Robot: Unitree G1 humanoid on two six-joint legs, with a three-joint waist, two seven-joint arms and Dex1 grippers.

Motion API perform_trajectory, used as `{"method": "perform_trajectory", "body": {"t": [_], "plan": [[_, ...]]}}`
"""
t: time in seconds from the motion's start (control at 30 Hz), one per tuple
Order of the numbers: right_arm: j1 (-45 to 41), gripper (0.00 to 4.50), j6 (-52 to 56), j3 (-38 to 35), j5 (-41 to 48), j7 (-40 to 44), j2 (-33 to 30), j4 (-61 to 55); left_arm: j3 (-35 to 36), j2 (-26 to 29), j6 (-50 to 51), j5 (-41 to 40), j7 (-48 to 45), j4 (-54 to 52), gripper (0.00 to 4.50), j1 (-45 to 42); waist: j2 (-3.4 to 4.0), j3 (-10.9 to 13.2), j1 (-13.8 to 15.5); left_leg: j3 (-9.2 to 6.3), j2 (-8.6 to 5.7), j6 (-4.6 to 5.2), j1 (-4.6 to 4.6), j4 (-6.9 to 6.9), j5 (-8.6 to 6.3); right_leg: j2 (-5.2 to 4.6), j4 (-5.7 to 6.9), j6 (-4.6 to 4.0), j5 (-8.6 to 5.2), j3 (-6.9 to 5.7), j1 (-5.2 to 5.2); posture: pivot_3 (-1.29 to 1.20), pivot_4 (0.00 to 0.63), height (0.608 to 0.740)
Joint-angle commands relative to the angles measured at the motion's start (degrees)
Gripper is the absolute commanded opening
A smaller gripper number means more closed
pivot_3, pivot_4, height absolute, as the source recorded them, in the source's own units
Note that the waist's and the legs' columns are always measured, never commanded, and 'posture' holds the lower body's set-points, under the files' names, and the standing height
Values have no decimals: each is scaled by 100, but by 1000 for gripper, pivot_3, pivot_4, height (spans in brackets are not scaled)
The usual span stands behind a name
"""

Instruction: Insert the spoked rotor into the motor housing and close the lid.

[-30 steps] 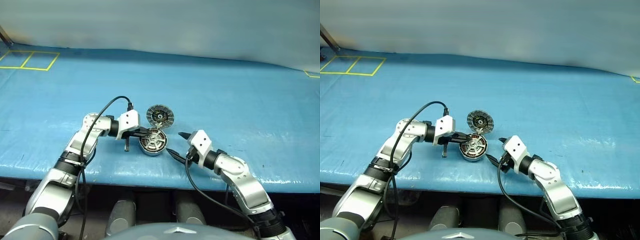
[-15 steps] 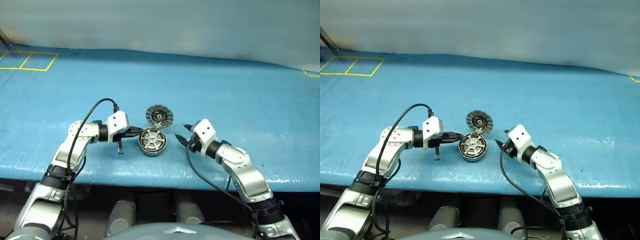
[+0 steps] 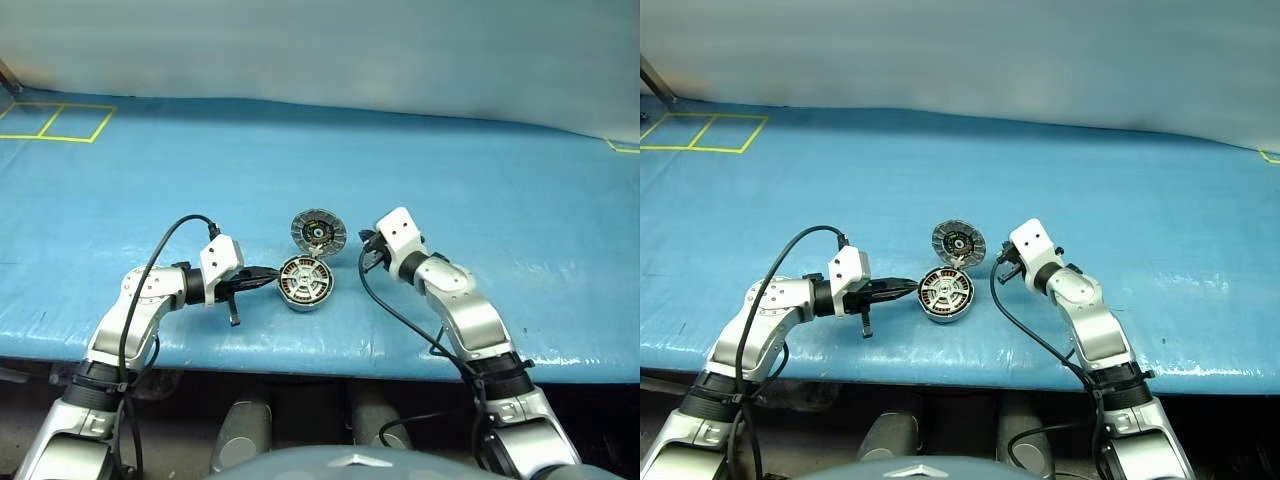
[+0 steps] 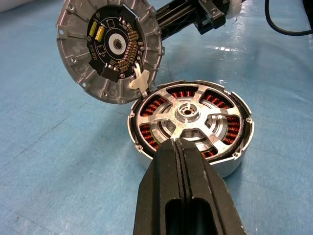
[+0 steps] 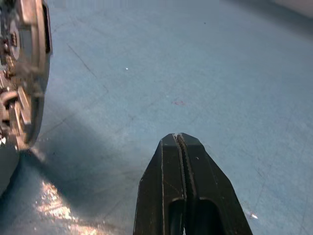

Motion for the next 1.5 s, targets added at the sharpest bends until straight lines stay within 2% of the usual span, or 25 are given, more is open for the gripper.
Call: {"method": "perform_trajectory", "body": {"t": [0.03,0.33,0.67,0.87,1.5], "plan": [[-443,43,-277,-182,541,441,287,230,148,-2,-124,-106,49,-54,0,57,2,1,-18,0,0,0,2,-1,0,0,1,0,0,0,1,0,150,740],[-1007,43,-100,-1,1318,1564,540,300,377,38,-112,-244,211,-137,0,423,11,6,-29,-1,0,0,8,-11,0,1,3,-2,-1,0,2,0,150,740],[-288,43,129,809,1104,2104,-2,-656,675,173,-67,-350,390,-294,0,716,12,7,-23,-1,1,-1,10,-13,0,0,7,-8,-5,0,0,0,150,740],[185,43,101,1158,884,1987,-213,-987,581,105,-46,-315,414,-301,0,653,12,7,-13,-1,2,-2,10,-11,-1,0,7,-8,-5,0,-2,0,150,740],[522,43,-133,1037,769,1259,381,-455,230,-93,-135,-240,480,-240,0,370,11,6,-7,0,4,-4,15,-10,-3,0,7,-8,-5,-1,3,0,150,740]]}}
